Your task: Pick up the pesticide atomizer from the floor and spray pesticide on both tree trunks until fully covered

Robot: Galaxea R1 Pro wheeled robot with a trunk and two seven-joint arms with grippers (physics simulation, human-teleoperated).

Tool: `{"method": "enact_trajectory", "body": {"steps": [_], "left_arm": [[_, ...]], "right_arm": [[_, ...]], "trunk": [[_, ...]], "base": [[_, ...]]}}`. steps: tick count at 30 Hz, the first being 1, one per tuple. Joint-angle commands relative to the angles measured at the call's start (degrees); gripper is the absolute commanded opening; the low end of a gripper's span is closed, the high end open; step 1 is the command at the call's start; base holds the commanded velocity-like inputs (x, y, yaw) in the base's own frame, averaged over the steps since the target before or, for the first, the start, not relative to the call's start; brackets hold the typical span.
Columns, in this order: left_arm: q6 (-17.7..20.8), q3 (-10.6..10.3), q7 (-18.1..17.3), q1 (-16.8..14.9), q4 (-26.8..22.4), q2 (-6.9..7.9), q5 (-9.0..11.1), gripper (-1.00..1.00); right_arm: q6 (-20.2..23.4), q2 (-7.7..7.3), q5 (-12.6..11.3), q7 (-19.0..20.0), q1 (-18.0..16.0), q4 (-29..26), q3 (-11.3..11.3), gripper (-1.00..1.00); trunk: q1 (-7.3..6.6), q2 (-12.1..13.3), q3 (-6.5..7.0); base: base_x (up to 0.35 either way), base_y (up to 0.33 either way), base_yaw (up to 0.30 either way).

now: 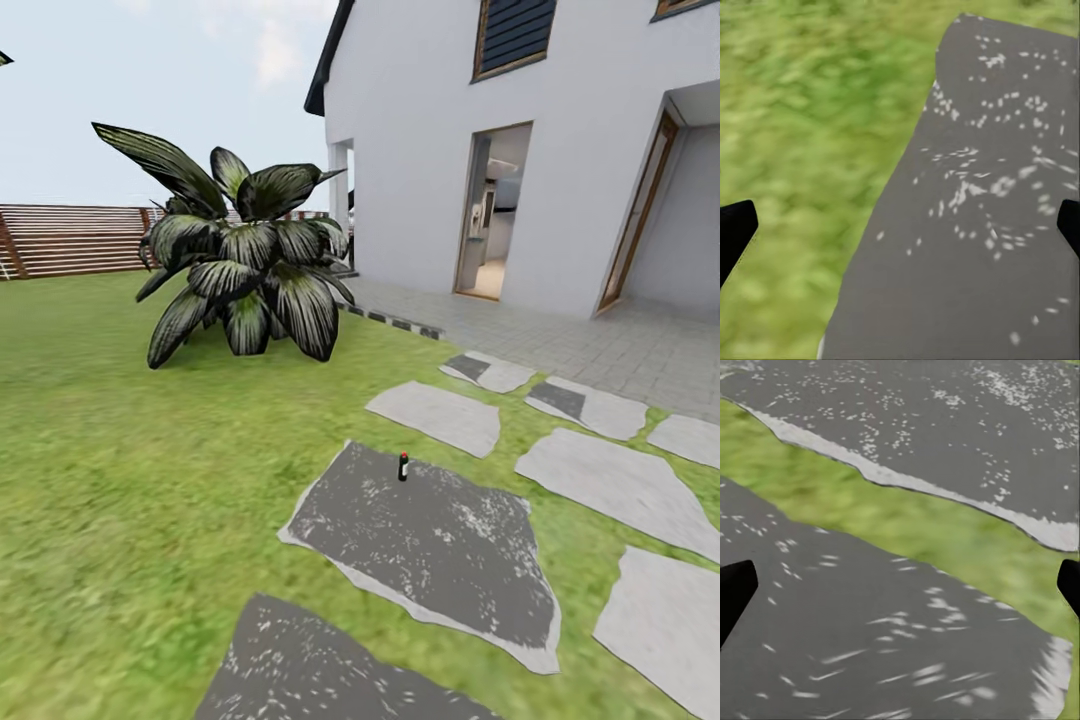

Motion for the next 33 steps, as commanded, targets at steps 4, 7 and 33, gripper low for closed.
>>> {"method": "enact_trajectory", "body": {"steps": [4,7,33], "left_arm": [[0.0,0.0,0.0,0.0,0.0,0.0,0.0,1.0],[0.0,0.04,0.0,0.0,-0.03,0.01,0.02,1.0],[0.0,0.09,0.0,0.0,-0.03,0.0,0.18,1.0]], "right_arm": [[0.01,0.0,0.0,0.0,0.0,0.0,-0.05,1.0],[0.01,0.0,0.0,0.0,0.0,0.0,-0.04,1.0],[0.03,0.0,0.0,0.0,0.0,0.0,0.03,1.0]], "trunk": [[0.0,0.0,0.0],[0.0,0.0,0.0],[0.0,0.0,0.0]], "base": [[0.339,0.0,-0.113],[0.339,0.0,-0.231],[0.329,0.079,-0.262]]}}
